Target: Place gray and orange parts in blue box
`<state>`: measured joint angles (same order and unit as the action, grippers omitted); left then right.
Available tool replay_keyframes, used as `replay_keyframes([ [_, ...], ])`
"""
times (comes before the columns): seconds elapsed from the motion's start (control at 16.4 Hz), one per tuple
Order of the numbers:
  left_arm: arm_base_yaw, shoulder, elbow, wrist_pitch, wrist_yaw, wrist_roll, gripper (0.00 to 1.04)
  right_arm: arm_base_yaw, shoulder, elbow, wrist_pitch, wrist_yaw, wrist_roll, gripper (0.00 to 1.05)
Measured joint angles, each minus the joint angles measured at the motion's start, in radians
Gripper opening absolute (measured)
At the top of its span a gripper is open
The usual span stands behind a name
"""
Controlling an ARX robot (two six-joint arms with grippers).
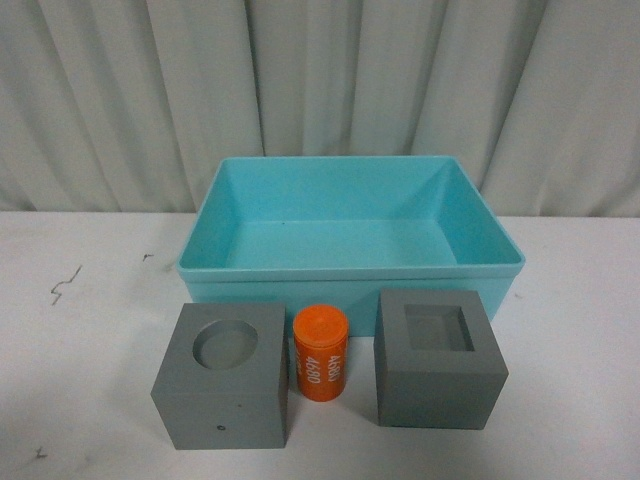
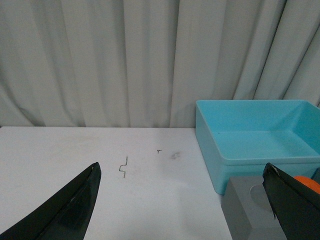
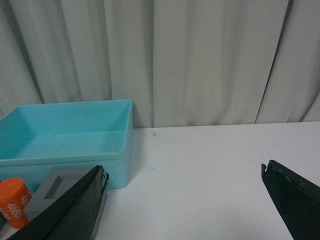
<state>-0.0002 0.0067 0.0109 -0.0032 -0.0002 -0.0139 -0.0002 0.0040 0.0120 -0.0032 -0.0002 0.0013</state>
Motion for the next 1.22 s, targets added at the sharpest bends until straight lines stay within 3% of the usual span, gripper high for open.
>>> replay_keyframes([
  [1.22,0.000,0.000,0.000,0.000,0.000,0.000,0.98,0.000,0.000,0.000,0.000,0.000,0.000,0.98],
])
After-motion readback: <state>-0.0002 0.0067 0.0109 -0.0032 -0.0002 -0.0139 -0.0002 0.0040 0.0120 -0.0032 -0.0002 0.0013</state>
